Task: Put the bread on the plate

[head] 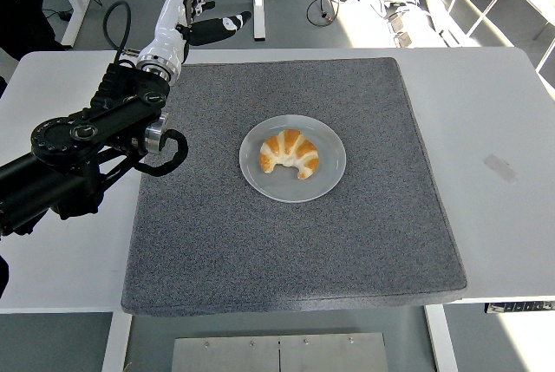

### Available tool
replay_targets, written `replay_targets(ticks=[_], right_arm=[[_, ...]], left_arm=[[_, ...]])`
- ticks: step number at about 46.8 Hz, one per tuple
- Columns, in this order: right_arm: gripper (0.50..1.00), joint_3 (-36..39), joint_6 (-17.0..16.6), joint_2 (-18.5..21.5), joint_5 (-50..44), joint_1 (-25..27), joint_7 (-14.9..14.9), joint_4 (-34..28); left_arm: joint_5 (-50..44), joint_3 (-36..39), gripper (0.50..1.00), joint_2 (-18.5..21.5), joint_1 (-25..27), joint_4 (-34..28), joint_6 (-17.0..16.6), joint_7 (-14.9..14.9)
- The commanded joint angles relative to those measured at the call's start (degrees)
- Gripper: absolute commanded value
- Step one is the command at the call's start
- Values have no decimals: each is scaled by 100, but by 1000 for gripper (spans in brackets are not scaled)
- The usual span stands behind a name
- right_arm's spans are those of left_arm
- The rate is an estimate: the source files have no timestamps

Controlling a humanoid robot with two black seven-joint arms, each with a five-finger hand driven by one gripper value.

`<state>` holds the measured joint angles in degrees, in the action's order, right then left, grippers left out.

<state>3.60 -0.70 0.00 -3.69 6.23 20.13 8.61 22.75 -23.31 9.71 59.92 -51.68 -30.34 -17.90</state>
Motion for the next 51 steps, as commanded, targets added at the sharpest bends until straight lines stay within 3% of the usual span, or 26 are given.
replay_targets(ticks=[1,24,43,47,51], right_arm=[[1000,0,0,0,0,1,0,0],[1000,0,0,0,0,1,0,0],[1000,0,0,0,0,1,0,0],[1000,0,0,0,0,1,0,0],[1000,18,-9,0,0,1,0,53]], left_arm=[[-218,-50,869,-5,-103,18,10,-152],[-886,-947,871,-110,-428,712,98,-284],[-1396,-1439,904,-268,-569,1362,959,-521],[-1378,-1404,907,-303,-569,1371,977,-547],[-1361,-1369,908,-295,-560,1371,986,-775]])
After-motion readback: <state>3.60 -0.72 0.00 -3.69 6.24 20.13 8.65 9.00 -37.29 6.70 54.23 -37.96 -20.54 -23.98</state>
